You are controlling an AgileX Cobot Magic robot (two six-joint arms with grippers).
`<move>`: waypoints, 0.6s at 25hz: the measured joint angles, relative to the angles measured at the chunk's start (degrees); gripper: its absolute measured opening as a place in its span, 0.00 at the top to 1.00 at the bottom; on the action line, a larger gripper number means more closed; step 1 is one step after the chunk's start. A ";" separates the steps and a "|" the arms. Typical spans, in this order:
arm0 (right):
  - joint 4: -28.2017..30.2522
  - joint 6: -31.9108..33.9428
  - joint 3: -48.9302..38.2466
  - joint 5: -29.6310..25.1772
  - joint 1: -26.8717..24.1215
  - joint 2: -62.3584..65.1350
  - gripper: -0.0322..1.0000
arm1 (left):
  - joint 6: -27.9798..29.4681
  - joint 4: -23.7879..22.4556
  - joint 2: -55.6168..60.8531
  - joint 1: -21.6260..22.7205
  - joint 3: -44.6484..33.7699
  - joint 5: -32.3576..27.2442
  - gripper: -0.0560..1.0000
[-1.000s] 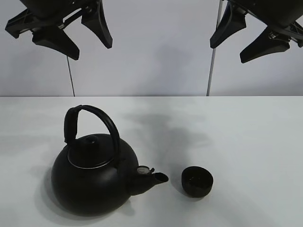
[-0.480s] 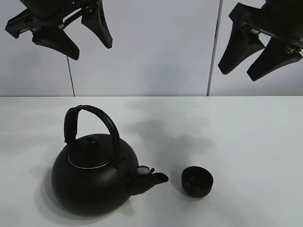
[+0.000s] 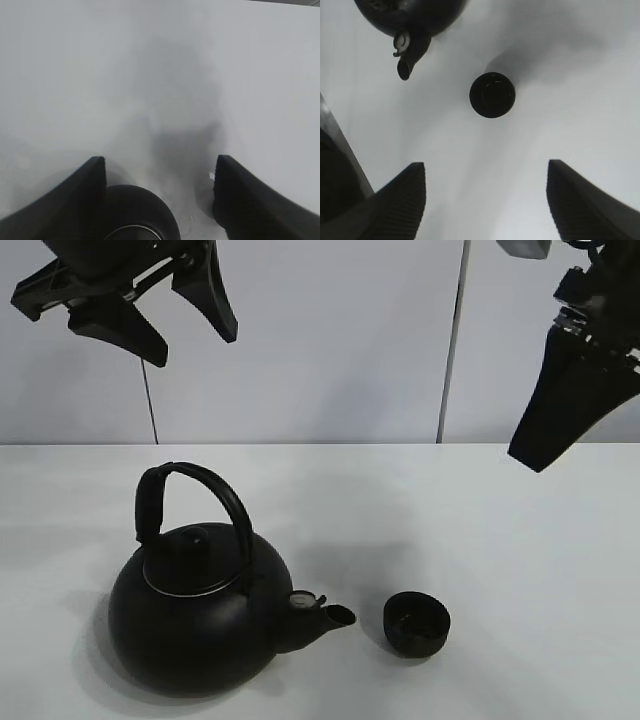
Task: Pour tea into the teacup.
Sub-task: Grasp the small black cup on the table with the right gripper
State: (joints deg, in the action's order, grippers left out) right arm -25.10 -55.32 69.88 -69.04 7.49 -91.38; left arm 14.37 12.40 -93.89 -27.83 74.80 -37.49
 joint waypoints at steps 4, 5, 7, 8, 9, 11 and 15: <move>1.49 -5.61 0.00 -0.06 4.21 0.00 0.51 | 0.00 0.00 0.00 0.00 0.00 0.00 0.51; 2.34 -6.64 0.00 -0.06 5.67 0.00 0.51 | 0.00 0.00 0.00 0.00 0.00 0.00 0.51; 4.52 -7.29 0.00 0.09 8.20 -0.06 0.51 | 0.00 0.00 0.00 0.00 0.00 0.00 0.51; 5.79 -7.29 0.00 0.44 9.39 -0.21 0.51 | 0.00 0.00 0.00 0.00 0.00 0.00 0.51; 7.11 -6.88 0.00 0.89 10.20 -0.55 0.51 | 0.00 0.00 0.00 0.00 0.00 0.00 0.51; 8.94 -5.48 0.00 1.35 11.56 -1.84 0.51 | 0.00 0.00 0.00 0.00 0.00 0.00 0.51; 9.53 -2.64 0.00 1.71 11.93 -5.08 0.51 | 0.00 0.00 0.00 0.00 0.00 0.00 0.51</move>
State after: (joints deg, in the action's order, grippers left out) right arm -15.57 -57.97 69.88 -67.33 19.43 -96.46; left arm 14.37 12.40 -93.89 -27.83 74.80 -37.49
